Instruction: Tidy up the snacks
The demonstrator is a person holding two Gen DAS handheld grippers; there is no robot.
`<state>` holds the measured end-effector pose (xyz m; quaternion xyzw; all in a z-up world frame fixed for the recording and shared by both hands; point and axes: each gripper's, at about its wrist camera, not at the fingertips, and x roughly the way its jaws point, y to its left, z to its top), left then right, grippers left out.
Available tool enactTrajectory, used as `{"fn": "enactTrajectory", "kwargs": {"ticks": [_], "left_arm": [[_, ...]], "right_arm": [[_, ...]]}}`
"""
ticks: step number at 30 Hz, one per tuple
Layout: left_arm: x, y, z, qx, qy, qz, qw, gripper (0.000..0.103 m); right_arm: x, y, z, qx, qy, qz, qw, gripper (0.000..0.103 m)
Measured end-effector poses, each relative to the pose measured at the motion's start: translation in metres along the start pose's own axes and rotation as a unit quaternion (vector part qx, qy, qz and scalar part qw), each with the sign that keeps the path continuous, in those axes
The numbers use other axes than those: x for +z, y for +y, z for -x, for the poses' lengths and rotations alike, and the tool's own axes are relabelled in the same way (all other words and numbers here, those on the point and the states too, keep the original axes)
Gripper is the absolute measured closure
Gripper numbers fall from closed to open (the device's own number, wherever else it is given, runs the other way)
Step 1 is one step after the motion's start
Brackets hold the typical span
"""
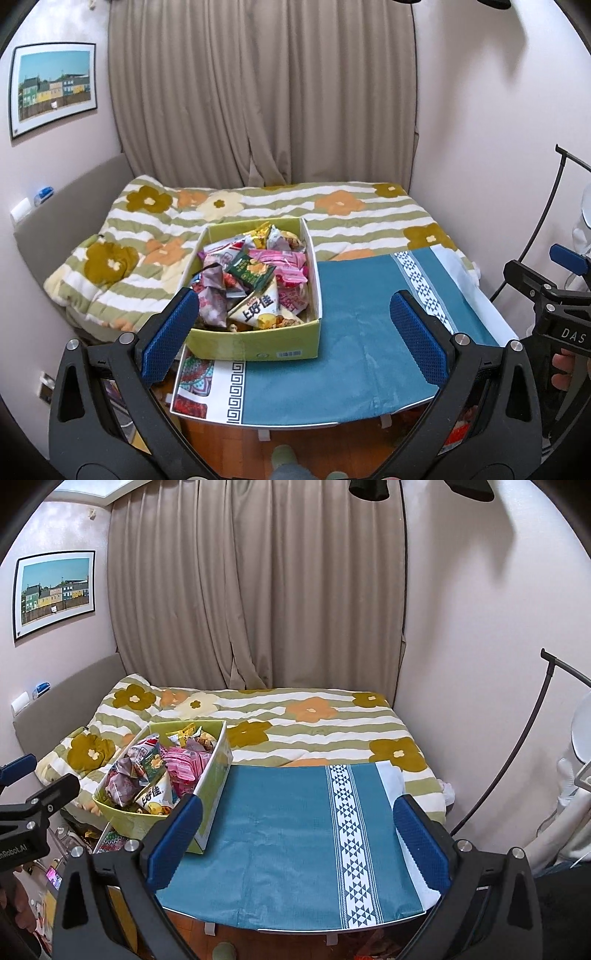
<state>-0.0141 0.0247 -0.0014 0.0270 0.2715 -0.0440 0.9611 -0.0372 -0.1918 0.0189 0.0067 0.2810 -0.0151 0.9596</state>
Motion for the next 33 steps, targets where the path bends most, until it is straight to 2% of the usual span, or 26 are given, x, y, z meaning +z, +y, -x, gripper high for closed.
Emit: {"fn": "enactTrajectory", "kwargs": {"ticks": [33], "left_arm": [[-0.0022, -0.0041, -0.0073, 0.018, 0.008, 0.007, 0.9998, 0.001]], "right_arm": [[0.0051, -0.0026, -0.0101, 0.008, 0.003, 0.001, 1.0, 0.0]]}}
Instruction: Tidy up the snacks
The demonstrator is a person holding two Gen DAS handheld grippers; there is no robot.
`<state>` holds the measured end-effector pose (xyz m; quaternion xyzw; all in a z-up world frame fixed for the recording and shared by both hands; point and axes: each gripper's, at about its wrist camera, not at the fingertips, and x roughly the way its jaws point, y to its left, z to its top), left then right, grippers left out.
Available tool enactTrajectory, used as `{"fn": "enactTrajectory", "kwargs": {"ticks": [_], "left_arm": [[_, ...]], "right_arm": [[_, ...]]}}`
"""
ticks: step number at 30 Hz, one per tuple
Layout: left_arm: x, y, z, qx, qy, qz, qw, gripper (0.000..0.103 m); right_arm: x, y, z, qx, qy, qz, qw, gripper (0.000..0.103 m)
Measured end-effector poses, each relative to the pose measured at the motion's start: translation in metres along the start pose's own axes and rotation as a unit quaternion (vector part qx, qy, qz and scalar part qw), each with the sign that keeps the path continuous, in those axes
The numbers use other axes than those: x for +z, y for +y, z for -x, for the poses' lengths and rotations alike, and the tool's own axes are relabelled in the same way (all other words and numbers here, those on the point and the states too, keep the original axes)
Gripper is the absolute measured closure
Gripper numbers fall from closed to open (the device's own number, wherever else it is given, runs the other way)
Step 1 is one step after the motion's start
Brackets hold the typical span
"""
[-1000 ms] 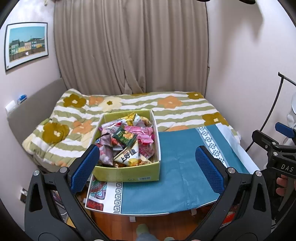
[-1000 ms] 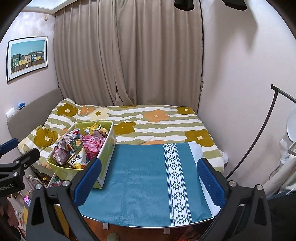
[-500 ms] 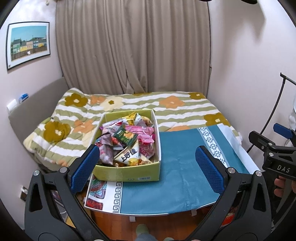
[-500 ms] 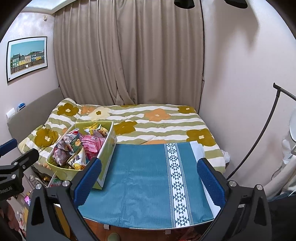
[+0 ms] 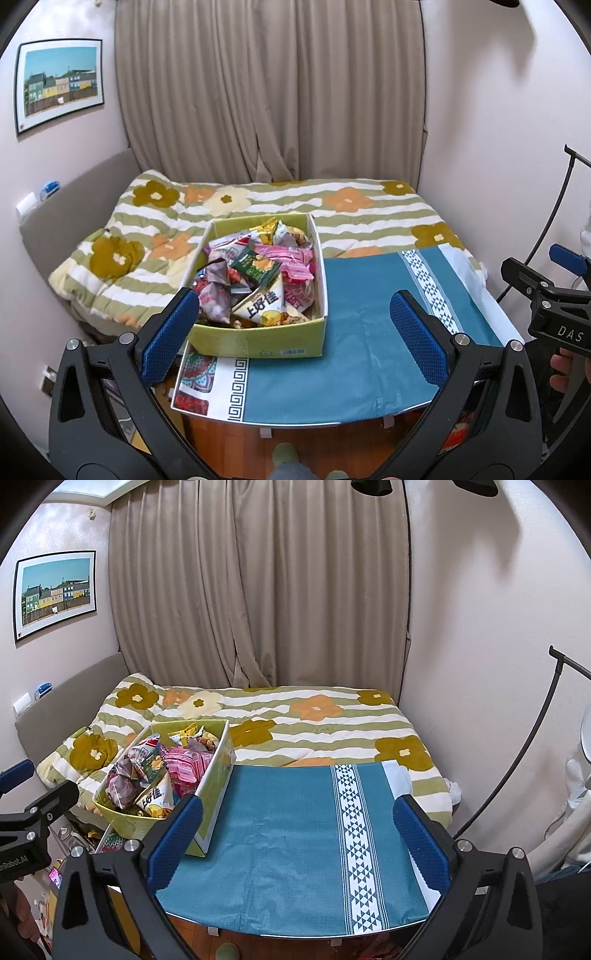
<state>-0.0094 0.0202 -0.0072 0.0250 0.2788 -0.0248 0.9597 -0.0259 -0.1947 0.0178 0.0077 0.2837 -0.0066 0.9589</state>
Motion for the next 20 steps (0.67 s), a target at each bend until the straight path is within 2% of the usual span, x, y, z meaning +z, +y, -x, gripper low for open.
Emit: {"fn": "enactTrajectory", "kwargs": {"ticks": [20], "left_arm": [[-0.0088, 0.0045, -0.0015, 0.011, -0.003, 0.004, 0.9999, 0.001]], "right_arm": [[-0.0027, 0.0072, -0.0054, -0.001, 0.002, 0.001, 1.0, 0.0]]}}
